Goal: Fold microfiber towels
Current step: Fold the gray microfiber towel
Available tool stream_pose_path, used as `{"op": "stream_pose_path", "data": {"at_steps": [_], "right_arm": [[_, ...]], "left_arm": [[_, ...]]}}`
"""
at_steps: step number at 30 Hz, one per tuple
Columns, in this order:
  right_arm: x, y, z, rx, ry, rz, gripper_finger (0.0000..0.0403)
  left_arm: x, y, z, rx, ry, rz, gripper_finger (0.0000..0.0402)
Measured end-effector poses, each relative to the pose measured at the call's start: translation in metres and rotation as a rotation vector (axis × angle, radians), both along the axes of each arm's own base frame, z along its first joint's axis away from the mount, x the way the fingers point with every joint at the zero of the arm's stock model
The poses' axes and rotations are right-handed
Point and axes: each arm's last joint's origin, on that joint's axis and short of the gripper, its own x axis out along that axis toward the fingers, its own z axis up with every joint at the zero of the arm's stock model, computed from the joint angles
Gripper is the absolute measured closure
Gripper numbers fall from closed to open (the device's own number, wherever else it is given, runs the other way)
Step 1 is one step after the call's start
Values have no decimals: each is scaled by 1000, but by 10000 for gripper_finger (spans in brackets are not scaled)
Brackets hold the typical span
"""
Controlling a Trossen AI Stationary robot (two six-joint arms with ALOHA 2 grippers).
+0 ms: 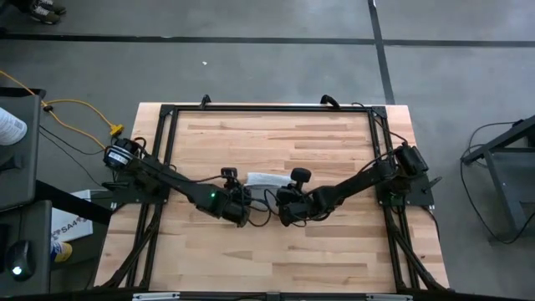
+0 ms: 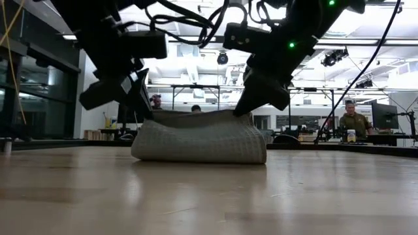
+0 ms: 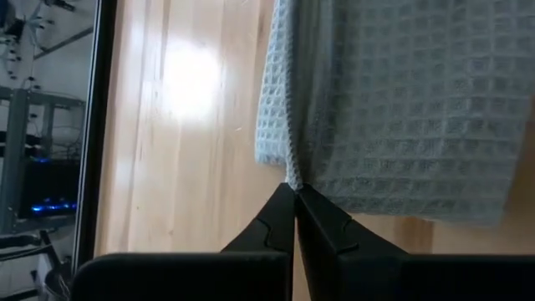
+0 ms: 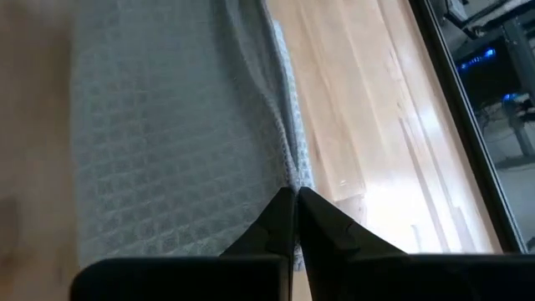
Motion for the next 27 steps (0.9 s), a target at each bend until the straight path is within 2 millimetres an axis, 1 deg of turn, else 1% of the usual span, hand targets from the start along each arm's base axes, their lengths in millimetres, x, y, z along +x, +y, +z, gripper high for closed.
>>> {"op": "stream_pose_path", "data": {"at_steps": [5,10,15,22,27], "right_arm": [[2,-9,0,14,-8,-40,399],[2,-12,-1,28,-10,-60,399],[0,-17,-2,34,2,-92,399],[-3,-24,-4,44,27,-144,399],[-1,-31,-5,100,49,-148,399]], "left_arm": [[7,13,-2,16,0,-11,401],[14,27,-4,5,6,-34,401],[17,41,-4,-32,16,-12,401],[19,47,-4,-34,20,-13,401],[17,51,-15,-43,9,-24,401]]}}
